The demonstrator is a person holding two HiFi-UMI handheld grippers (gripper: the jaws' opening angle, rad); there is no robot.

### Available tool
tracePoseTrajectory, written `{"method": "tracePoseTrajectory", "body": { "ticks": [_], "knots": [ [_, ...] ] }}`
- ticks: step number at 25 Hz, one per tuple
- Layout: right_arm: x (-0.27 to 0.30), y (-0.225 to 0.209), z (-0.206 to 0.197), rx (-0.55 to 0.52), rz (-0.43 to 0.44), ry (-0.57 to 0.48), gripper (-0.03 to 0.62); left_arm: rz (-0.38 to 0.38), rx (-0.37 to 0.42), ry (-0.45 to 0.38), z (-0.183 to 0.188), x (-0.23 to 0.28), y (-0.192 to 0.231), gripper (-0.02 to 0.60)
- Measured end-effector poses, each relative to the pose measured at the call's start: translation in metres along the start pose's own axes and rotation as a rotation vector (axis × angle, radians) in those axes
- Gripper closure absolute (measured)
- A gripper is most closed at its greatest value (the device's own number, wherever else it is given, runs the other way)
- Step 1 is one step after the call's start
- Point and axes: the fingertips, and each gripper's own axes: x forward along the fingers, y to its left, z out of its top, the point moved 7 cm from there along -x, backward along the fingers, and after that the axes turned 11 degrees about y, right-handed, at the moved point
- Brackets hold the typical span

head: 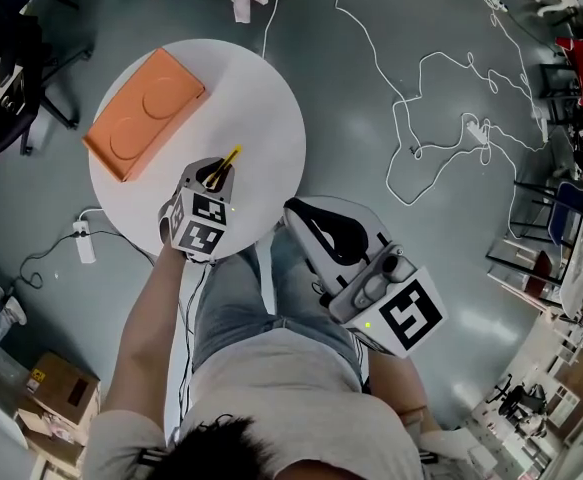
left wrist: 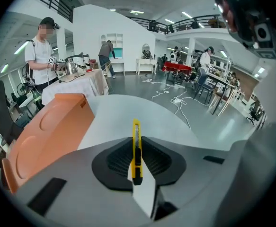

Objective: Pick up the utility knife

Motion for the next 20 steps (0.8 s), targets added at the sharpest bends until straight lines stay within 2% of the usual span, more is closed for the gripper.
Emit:
{"method": "tracePoseTrajectory", "body": {
  "ticks": [13, 20],
  "knots": [
    [-0.005, 0.011, 0.027, -0.1, 0.094, -0.027, 0.586, 0.061, -0.101, -0.316, 0.046, -0.108, -0.012, 0.52],
    [-0.001, 0.016, 0.041, -0.165, 0.175, -0.04, 0.586, 0.137, -0.155, -0.486, 0.059, -0.174, -0.024, 0.52]
  ]
}}
